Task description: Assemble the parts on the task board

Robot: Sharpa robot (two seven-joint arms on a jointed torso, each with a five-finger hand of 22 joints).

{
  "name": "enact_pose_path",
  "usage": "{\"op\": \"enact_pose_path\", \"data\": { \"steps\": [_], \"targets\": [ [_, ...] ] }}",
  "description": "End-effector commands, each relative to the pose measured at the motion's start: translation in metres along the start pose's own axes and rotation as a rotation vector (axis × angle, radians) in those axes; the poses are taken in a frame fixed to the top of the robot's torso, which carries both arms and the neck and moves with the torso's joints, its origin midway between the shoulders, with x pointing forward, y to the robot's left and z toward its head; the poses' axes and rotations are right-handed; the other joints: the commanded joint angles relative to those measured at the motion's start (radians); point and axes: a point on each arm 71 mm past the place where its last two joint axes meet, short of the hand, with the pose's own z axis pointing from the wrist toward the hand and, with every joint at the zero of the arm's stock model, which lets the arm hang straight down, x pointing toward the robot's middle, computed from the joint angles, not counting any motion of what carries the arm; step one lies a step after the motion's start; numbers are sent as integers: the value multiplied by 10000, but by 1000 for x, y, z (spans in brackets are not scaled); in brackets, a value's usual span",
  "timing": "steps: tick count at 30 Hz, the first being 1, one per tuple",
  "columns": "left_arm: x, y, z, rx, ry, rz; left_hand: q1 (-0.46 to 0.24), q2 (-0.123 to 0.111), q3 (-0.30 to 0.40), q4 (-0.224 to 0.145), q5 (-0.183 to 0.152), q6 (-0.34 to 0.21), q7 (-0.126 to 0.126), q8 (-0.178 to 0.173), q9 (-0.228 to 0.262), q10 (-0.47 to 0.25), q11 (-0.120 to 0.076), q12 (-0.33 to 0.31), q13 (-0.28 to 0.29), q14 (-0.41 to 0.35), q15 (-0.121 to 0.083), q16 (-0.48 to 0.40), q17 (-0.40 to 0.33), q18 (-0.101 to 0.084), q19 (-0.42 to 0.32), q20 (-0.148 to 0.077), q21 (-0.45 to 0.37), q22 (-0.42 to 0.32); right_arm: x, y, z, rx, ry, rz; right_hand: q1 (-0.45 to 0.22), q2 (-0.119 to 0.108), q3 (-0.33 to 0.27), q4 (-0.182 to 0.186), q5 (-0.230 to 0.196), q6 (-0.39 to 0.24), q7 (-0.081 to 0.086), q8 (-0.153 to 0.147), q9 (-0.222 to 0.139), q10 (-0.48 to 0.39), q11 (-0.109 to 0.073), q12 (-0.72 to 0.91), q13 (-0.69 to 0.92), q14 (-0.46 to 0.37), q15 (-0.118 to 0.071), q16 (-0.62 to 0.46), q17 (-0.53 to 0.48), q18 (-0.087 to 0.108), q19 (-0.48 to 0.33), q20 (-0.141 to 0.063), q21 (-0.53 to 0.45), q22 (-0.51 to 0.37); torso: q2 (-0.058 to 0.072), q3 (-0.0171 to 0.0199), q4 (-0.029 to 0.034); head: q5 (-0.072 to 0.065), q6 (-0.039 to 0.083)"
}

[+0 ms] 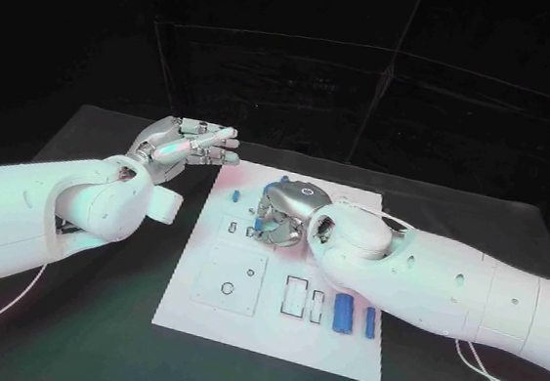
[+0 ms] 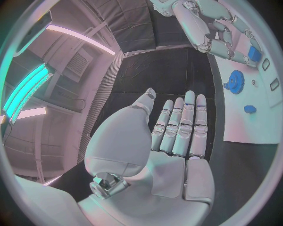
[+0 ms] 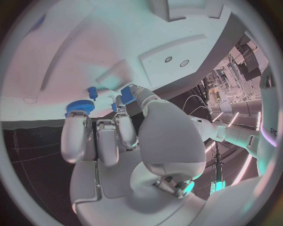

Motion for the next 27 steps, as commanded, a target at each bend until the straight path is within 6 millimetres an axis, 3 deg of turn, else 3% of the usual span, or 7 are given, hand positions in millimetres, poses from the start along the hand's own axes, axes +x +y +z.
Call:
{"op": "enact_pose_path", "data": {
  "steps": [1,27],
  "targets": [
    [1,-2,1,172,71,10,-6,55,2,-42,-57,23,8,-28,-6,-3,22,-29,-3,72,13,-39,0,152,40,4,-65,-15,1,1,0,7,140,-173,-51,71,61,-16,-48,13,-1,19,8,37,52,-2,492,848,52,34,1641,-119,41,-4,59,12,-3,-2,9,8,-20],
    [1,-2,1,117,139,-23,-6,55,2,-42,-57,23,8,-28,-6,-3,22,-29,-3,72,13,-39,0,152,40,4,-65,-15,7,-1,0,129,395,-360,-331,-139,113,-56,-109,-155,98,-144,-43,-63,136,-139,393,822,120,-21,1540,-119,26,52,51,7,-4,-7,2,19,-52]
  ]
}}
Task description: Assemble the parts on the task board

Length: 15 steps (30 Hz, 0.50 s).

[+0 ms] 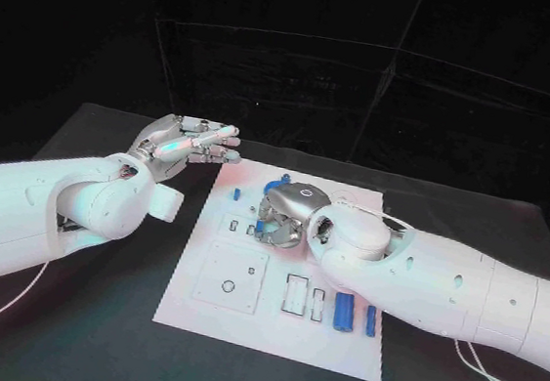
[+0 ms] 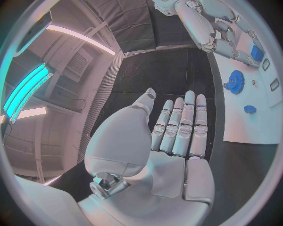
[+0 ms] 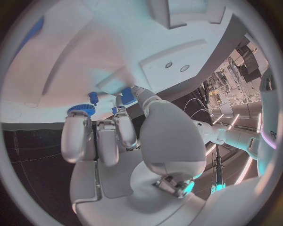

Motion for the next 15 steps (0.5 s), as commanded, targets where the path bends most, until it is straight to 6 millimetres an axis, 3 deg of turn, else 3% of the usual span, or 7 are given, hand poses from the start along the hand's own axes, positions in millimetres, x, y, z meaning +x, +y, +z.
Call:
{"op": "enact_pose_path", "data": {
  "steps": [1,15],
  "targets": [
    [1,-2,0,122,129,-20,-6,55,1,-42,-56,23,8,-28,-6,-3,22,-29,-4,73,13,-39,1,152,40,3,-65,-16,2,-1,0,81,162,-167,-64,-56,54,6,-52,-85,40,-74,-22,-10,80,-73,385,787,83,-22,1532,-119,26,55,51,-15,-1,2,-2,-2,1],
    [1,-2,0,107,122,-17,-6,55,1,-42,-56,23,8,-28,-6,-3,22,-29,-4,73,13,-39,1,152,40,3,-65,-16,2,-1,0,142,243,-232,-228,-209,63,-26,-72,-316,140,-243,-80,-150,165,-273,230,761,153,-79,1430,-110,-7,117,20,-65,-3,-3,13,-18,5]
  ]
}}
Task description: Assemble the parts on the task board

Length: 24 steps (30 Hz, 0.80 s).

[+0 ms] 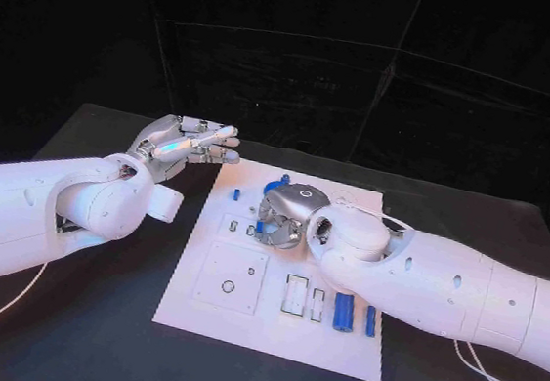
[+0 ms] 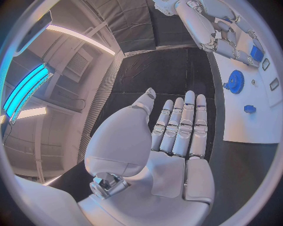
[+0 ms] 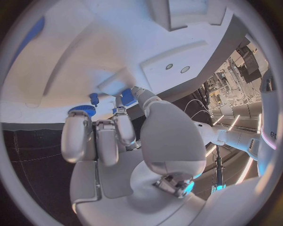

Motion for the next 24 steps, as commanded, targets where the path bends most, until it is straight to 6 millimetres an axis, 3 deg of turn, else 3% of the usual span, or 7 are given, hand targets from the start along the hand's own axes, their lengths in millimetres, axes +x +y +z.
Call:
{"op": "enact_pose_path", "data": {
  "steps": [1,15,24],
  "targets": [
    [1,-2,0,115,117,-15,-6,55,1,-42,-56,23,8,-28,-7,-3,22,-30,-4,72,13,-39,1,153,40,4,-65,-17,2,-1,0,92,165,-154,-64,-105,49,-20,-42,-133,10,-94,-26,-48,60,-93,211,760,92,-45,1423,-109,7,70,16,-15,0,-1,5,8,1],
    [1,-2,0,113,111,-12,-25,66,-8,-49,-57,30,2,-23,-4,7,19,-31,-3,77,12,-50,2,154,46,3,-78,-18,2,-1,1,119,161,-181,-288,-270,-81,-5,65,-319,83,-221,-63,-136,134,-213,111,739,161,-97,1335,-106,0,139,7,-23,4,0,-11,17,-8],
    [1,-2,0,107,109,-11,-25,66,-8,-49,-57,30,2,-23,-4,7,19,-31,-3,77,12,-50,2,154,46,3,-78,-18,1,0,1,117,95,-188,-642,-527,-711,135,42,-666,150,-380,-118,-411,211,-598,-226,719,228,-153,1251,-98,-21,209,-16,-53,4,3,-11,12,-20]
  ]
}}
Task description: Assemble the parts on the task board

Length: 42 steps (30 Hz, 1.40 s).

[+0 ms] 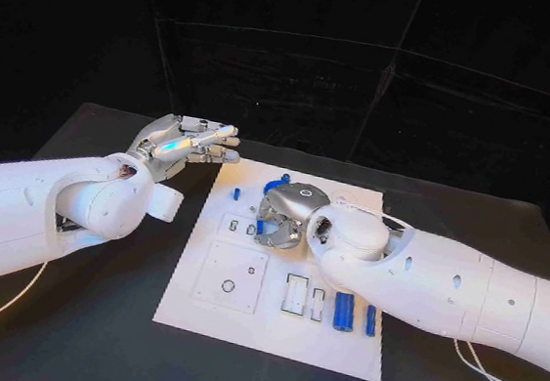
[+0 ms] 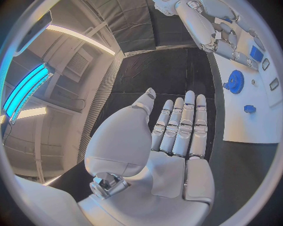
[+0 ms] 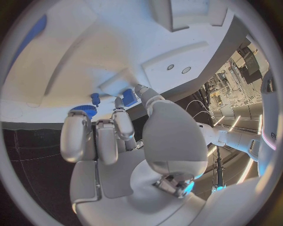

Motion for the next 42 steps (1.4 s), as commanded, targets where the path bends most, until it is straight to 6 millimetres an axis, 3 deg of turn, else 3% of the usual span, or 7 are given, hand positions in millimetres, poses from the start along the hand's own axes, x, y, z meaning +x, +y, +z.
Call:
{"op": "enact_pose_path", "data": {
  "steps": [1,19,25,30,31,37,42],
  "targets": [
    [1,-2,0,111,117,-13,-25,66,-8,-49,-57,30,2,-23,-5,6,18,-31,-3,78,11,-50,2,153,46,3,-36,-10,1,0,0,51,71,-103,-132,-2,-205,40,-131,-130,22,-51,-17,-115,10,-107,-84,736,73,-76,1241,-96,-6,90,-20,-17,1,3,7,-7,-9],
    [-1,-1,0,-21,122,134,-46,111,-25,-125,-54,107,-55,2,3,106,-40,-14,3,346,-79,32,77,164,327,-69,47,35,-13,-7,-15,-662,-1785,849,410,64,-2643,1194,0,-860,203,32,-39,-366,174,-255,-363,704,209,-183,1098,-91,-30,214,-49,-49,-12,25,-23,24,14],
    [-4,4,2,-523,798,991,-161,105,-83,-172,-54,606,-403,145,46,1605,-577,589,262,2253,-743,949,779,149,1776,-719,751,307,-22,-20,-41,-1569,-1508,2158,845,-197,-4441,2091,-952,-1316,358,-28,-46,-534,322,-288,-454,670,326,-253,1023,-34,-203,322,-226,-351,-66,21,-45,16,45],
    [-7,13,5,-1594,1645,2397,-237,41,92,-121,-46,1034,-716,221,83,2557,-999,777,453,3911,-1277,2124,1791,176,3177,-1290,1544,648,-41,-43,-60,-1567,-1376,4165,1243,337,-4181,2047,-1614,-1457,402,3,-23,-618,367,-296,-510,593,371,-431,760,63,-451,373,-495,-851,-200,75,-88,54,10],
    [-7,15,6,-1872,1771,2795,-318,-34,72,-78,-62,1154,-827,260,105,2888,-1140,922,557,4348,-1431,2620,2134,162,3611,-1431,1823,778,-46,-49,-65,-1475,-1418,4610,1326,460,-4118,2022,-1617,-1463,404,22,-19,-721,369,-418,-628,553,372,-528,608,100,-545,378,-599,-1051,-222,90,-103,56,14],
    [-5,26,10,-4575,2848,5660,-1154,168,-102,788,-78,1412,-1282,554,320,4118,-1617,2619,2058,4804,-1945,11885,11411,110,5264,-2081,3568,1766,-73,-91,-84,-653,-2154,6327,1663,926,-3983,1821,-1272,-1429,375,142,3,-766,341,-430,-700,533,352,-621,507,122,-578,366,-688,-1174,-379,151,-189,74,-29],
    [1,28,17,-6301,3456,7899,-1536,198,-679,1633,-194,1402,-1447,1457,1030,3024,-1746,5222,4605,4740,-2034,13396,13307,62,4761,-2177,4901,2836,-81,-118,-91,6,-2483,6690,1741,1057,-4008,1710,-1133,-1313,332,250,23,-751,303,-417,-724,531,321,-653,470,123,-565,341,-702,-1188,-488,193,-258,164,-108]
  ]
}}
